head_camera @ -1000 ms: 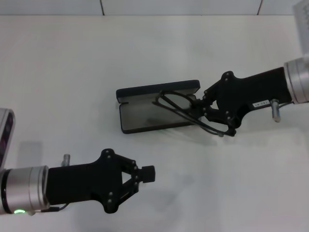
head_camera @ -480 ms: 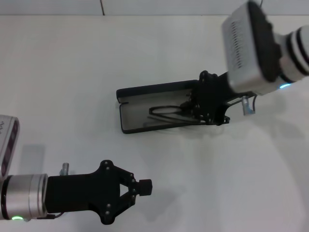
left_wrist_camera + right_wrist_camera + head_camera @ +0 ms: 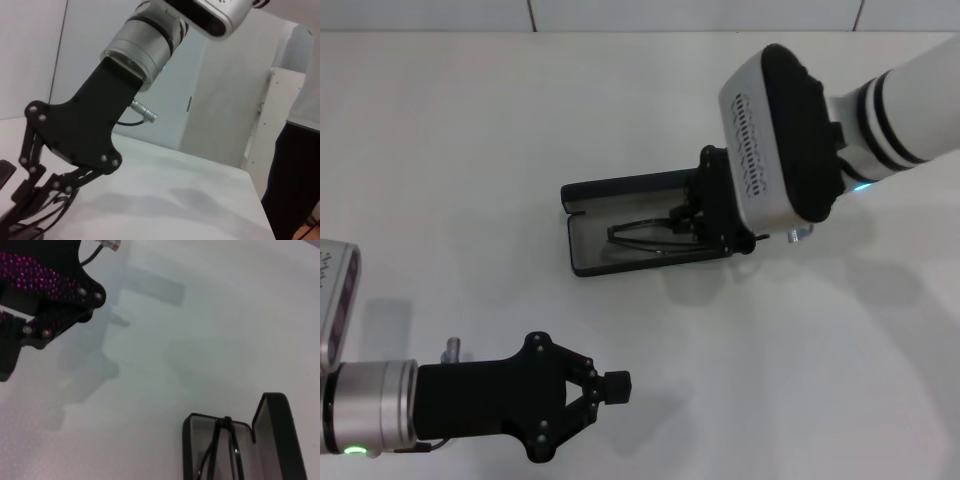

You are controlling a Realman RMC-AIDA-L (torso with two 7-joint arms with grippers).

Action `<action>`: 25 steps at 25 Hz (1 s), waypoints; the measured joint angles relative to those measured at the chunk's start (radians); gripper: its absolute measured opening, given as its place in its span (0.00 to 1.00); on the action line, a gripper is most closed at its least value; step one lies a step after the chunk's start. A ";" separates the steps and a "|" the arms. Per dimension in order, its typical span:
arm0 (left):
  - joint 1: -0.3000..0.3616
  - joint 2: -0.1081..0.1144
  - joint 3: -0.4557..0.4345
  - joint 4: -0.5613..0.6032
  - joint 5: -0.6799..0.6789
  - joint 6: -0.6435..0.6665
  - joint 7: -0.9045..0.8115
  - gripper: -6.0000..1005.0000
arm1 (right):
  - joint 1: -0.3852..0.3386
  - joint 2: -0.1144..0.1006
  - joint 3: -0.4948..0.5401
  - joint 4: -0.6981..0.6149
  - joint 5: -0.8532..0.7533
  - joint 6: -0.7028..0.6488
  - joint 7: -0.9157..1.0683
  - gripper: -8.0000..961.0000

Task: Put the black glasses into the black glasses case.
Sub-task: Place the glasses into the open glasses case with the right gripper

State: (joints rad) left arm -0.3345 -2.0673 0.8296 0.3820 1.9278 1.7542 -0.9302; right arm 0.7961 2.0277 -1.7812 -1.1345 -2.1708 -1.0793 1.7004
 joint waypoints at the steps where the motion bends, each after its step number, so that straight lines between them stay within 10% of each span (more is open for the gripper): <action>1: -0.001 0.000 0.000 0.000 0.000 0.000 -0.001 0.01 | 0.000 0.000 -0.009 0.000 -0.002 0.010 -0.001 0.12; 25: -0.004 -0.002 -0.002 -0.002 0.000 -0.006 -0.015 0.01 | -0.014 0.000 -0.167 0.001 -0.074 0.212 -0.006 0.14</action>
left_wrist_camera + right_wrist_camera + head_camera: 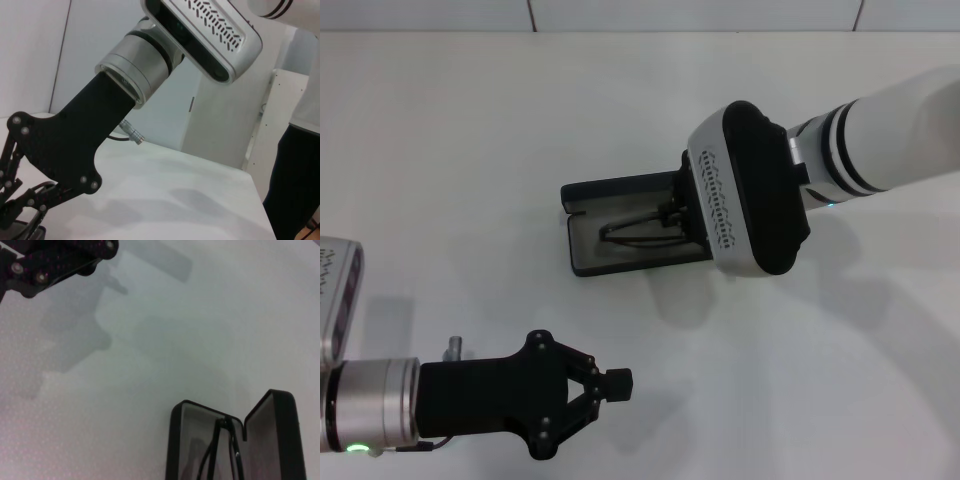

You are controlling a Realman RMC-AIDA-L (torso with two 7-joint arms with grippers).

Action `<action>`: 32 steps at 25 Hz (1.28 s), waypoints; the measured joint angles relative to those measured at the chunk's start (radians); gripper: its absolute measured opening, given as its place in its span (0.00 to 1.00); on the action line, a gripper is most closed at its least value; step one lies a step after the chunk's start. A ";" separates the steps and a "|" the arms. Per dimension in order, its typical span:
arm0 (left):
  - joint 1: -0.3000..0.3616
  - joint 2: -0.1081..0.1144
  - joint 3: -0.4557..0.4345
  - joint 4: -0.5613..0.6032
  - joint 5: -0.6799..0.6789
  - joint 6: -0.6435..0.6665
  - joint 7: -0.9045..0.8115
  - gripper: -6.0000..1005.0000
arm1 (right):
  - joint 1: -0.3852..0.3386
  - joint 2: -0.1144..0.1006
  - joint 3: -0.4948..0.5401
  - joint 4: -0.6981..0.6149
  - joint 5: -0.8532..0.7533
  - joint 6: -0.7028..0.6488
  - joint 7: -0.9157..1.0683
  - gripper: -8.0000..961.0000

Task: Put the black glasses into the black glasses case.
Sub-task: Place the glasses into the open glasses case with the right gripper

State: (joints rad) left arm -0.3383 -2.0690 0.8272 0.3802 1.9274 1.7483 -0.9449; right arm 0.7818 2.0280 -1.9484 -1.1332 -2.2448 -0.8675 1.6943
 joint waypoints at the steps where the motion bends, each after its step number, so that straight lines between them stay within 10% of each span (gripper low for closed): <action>1: 0.001 0.000 0.000 0.000 0.000 0.000 0.000 0.01 | -0.001 0.000 -0.004 0.000 0.000 0.006 0.000 0.14; 32: 0.009 -0.006 0.010 -0.007 0.000 0.004 0.000 0.01 | -0.020 0.000 -0.084 0.022 0.009 0.123 0.000 0.17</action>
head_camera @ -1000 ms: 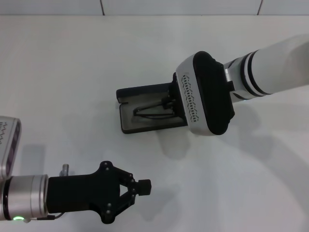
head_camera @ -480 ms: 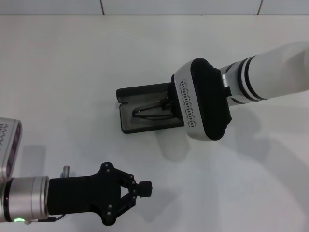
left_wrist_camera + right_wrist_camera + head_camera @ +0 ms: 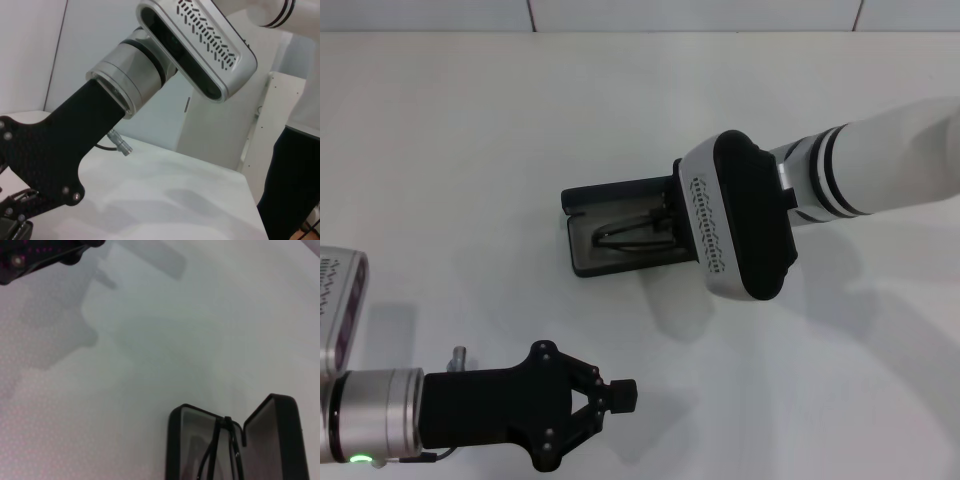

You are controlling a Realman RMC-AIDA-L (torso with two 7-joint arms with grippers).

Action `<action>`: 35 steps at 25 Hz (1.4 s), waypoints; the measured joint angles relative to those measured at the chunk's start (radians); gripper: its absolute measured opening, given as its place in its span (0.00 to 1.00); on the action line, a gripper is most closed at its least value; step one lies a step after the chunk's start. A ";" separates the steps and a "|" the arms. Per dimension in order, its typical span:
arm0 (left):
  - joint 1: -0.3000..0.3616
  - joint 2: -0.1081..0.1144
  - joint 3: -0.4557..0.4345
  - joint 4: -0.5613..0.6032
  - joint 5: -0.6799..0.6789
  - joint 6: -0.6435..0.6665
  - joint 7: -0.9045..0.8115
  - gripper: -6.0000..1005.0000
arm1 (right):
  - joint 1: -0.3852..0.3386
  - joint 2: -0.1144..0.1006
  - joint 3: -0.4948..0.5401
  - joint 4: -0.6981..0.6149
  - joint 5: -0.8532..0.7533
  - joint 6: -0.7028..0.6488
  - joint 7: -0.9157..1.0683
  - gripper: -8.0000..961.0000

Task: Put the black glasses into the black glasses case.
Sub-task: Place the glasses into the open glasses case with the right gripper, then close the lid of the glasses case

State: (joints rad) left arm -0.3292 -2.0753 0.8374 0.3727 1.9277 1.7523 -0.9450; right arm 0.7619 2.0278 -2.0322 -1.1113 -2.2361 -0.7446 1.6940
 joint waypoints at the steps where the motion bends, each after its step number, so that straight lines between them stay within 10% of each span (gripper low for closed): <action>1: 0.001 0.000 0.000 0.000 0.000 0.000 0.000 0.01 | 0.000 0.000 -0.004 0.000 -0.001 0.001 0.000 0.17; 35: 0.004 0.007 -0.009 0.004 -0.010 0.041 0.000 0.01 | -0.063 0.000 0.051 -0.093 0.073 -0.075 0.006 0.26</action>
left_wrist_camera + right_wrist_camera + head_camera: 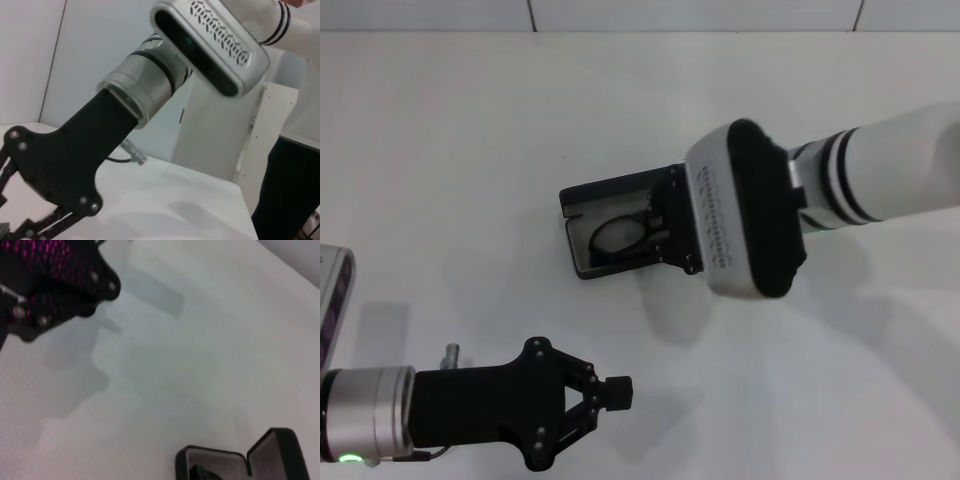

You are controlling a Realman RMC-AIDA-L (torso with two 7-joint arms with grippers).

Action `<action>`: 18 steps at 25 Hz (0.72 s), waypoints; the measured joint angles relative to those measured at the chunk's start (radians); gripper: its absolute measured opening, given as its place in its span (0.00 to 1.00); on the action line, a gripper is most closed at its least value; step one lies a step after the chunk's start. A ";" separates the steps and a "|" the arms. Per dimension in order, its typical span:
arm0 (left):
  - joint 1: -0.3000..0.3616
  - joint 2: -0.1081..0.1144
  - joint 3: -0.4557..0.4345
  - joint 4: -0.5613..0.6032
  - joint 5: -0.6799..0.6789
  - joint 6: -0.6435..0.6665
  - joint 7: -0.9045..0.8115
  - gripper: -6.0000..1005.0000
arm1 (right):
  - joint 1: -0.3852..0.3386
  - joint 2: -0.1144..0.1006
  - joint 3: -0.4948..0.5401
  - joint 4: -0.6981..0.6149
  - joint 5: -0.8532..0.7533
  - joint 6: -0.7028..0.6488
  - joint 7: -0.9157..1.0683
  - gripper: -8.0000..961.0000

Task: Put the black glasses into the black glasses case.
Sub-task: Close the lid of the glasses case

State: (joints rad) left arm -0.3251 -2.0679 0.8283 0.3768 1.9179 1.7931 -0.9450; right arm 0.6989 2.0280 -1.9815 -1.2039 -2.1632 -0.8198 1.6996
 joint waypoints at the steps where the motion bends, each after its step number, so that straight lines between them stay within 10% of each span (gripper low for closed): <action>1: 0.000 0.000 0.000 0.001 0.000 0.000 0.000 0.01 | -0.005 0.000 0.015 -0.004 0.012 -0.011 0.000 0.26; 18: 0.000 0.008 -0.095 0.058 -0.050 -0.022 -0.154 0.02 | -0.254 -0.007 0.551 0.033 0.514 -0.468 -0.121 0.46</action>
State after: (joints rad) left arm -0.3247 -2.0594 0.7331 0.4345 1.8676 1.7712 -1.0989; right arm 0.4446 2.0208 -1.4300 -1.1713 -1.6493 -1.2877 1.5788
